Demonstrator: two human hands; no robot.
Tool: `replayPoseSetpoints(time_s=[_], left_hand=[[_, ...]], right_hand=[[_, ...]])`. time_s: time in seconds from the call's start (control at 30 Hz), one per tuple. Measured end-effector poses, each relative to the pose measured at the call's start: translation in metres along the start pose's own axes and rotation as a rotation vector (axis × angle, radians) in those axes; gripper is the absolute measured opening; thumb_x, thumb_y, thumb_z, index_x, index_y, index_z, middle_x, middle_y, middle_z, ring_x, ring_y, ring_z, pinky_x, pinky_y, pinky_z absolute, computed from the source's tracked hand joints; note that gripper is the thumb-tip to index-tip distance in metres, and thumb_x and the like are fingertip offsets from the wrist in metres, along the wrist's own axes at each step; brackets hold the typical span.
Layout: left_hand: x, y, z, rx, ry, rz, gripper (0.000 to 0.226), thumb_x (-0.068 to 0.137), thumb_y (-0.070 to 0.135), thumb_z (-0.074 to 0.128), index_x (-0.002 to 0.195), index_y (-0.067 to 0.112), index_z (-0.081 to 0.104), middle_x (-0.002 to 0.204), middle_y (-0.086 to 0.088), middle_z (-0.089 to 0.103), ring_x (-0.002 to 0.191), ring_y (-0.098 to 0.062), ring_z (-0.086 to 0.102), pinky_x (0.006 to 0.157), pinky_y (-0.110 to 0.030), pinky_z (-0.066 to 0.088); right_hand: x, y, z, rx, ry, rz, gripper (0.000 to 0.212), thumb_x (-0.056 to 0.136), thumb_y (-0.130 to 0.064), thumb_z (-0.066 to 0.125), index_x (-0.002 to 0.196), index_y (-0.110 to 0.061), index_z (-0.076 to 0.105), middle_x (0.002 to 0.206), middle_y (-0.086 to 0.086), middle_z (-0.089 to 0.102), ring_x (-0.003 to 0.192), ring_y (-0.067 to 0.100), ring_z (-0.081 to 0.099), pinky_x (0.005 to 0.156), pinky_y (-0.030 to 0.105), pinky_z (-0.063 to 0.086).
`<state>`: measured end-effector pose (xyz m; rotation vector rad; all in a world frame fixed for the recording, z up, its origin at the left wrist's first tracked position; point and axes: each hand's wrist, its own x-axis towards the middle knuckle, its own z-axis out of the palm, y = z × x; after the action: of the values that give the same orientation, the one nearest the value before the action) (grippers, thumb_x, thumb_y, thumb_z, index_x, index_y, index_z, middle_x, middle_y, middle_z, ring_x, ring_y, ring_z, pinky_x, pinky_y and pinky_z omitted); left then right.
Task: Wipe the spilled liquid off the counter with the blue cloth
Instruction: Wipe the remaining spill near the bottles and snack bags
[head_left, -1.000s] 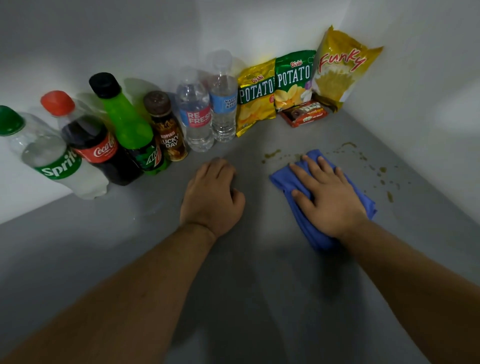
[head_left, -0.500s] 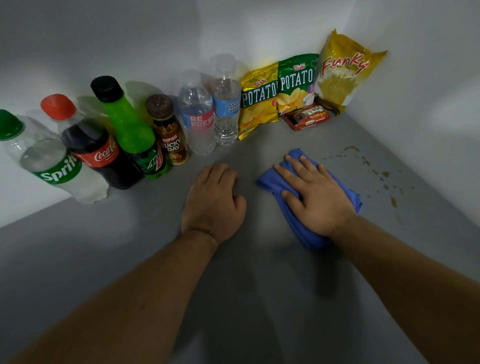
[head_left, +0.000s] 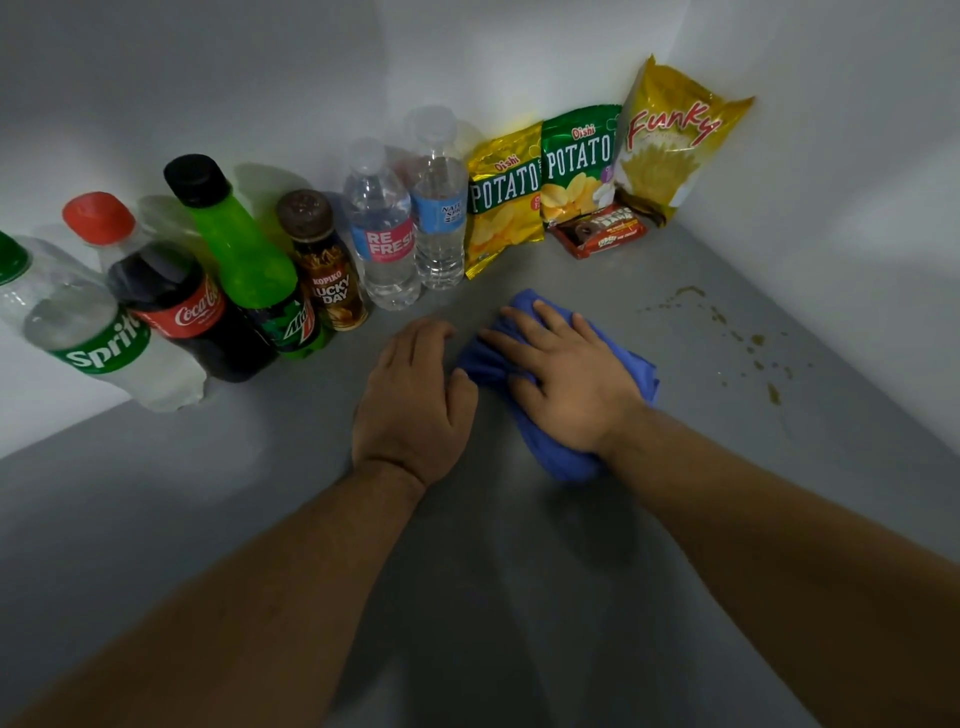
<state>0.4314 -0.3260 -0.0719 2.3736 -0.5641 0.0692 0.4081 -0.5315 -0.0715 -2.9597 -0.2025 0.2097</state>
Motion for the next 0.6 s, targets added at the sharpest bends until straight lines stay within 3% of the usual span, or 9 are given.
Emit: replayPoseSetpoints(time_s=[0.2, 0.37, 0.5, 0.6], left_hand=[[0.001, 0.0, 0.0, 0.072, -0.035, 0.009, 0.05, 0.095, 0.032, 0.035, 0.122, 0.002, 0.064, 0.127, -0.017, 0.064, 0.121, -0.034, 0.056, 0.106, -0.047, 0.045], [0.002, -0.002, -0.001, 0.213, -0.107, -0.003, 0.043, 0.089, 0.025, 0.062, 0.13, 0.01, 0.062, 0.145, -0.009, 0.057, 0.138, -0.03, 0.046, 0.114, -0.047, 0.043], [0.005, 0.003, 0.002, 0.246, -0.104, -0.001, 0.047, 0.088, 0.027, 0.065, 0.133, 0.013, 0.06, 0.146, -0.009, 0.056, 0.139, -0.029, 0.045, 0.114, -0.047, 0.043], [0.005, 0.004, 0.005, 0.297, -0.1, -0.004, 0.046, 0.087, 0.025, 0.067, 0.13, 0.01, 0.061, 0.143, -0.013, 0.058, 0.135, -0.032, 0.047, 0.111, -0.048, 0.044]], right_hand=[[-0.031, -0.024, 0.015, 0.051, 0.039, 0.017, 0.062, 0.103, -0.045, 0.033, 0.164, -0.039, 0.024, 0.174, -0.003, 0.017, 0.162, 0.029, 0.004, 0.13, 0.055, 0.004], [-0.107, 0.007, 0.024, 0.09, 0.036, 0.04, 0.059, 0.104, -0.048, 0.026, 0.163, -0.041, 0.026, 0.174, -0.008, 0.017, 0.161, 0.018, 0.002, 0.129, 0.043, -0.002], [-0.115, 0.061, 0.012, 0.055, 0.061, 0.196, 0.057, 0.108, -0.05, 0.027, 0.164, -0.042, 0.02, 0.174, -0.008, 0.013, 0.162, 0.02, 0.001, 0.131, 0.051, 0.005], [-0.091, 0.061, 0.01, 0.044, 0.077, 0.34, 0.059, 0.108, -0.052, 0.024, 0.165, -0.04, 0.016, 0.176, -0.005, 0.009, 0.162, 0.025, -0.002, 0.13, 0.052, -0.001]])
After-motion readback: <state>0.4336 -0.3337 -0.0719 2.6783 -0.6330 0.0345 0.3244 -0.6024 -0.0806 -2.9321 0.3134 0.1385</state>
